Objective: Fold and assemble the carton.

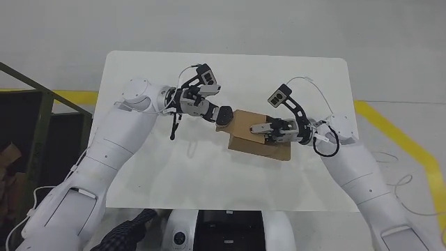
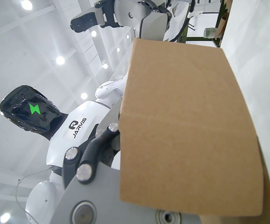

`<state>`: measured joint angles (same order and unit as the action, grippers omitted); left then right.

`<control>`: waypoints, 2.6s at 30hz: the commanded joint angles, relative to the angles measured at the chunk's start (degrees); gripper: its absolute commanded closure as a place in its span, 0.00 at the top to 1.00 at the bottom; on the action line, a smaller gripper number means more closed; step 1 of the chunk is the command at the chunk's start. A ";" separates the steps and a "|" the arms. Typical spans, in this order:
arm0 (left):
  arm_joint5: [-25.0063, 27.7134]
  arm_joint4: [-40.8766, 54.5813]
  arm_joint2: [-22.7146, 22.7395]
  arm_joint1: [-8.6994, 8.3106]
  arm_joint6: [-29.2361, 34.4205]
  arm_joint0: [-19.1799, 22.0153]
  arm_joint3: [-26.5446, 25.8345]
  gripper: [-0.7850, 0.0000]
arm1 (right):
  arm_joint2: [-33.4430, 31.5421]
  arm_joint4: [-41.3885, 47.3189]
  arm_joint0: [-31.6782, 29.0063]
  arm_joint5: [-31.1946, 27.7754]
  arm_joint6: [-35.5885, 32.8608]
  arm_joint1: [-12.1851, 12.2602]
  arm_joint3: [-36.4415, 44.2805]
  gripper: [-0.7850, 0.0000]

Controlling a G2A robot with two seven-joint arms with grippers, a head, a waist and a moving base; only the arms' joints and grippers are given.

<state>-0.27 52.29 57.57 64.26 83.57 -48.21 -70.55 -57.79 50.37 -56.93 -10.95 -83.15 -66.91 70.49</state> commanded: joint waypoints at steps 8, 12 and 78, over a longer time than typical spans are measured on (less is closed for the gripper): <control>-1.05 -2.67 0.26 -0.17 0.30 -0.62 -0.40 1.00 | -0.52 -0.76 -0.13 0.39 0.10 -0.06 0.07 0.00; -0.54 -4.10 0.80 -0.32 -0.08 -0.68 -0.94 1.00 | -0.97 -1.35 -0.11 0.58 0.39 -0.02 0.15 0.00; 4.90 -10.09 0.05 0.76 -5.54 -1.46 -6.38 1.00 | -1.22 -0.90 -0.28 3.54 1.68 -1.50 -1.66 0.00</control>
<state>4.64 42.25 57.68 64.98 78.12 -49.71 -76.89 -59.01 49.54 -57.23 -7.43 -81.40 -68.39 68.85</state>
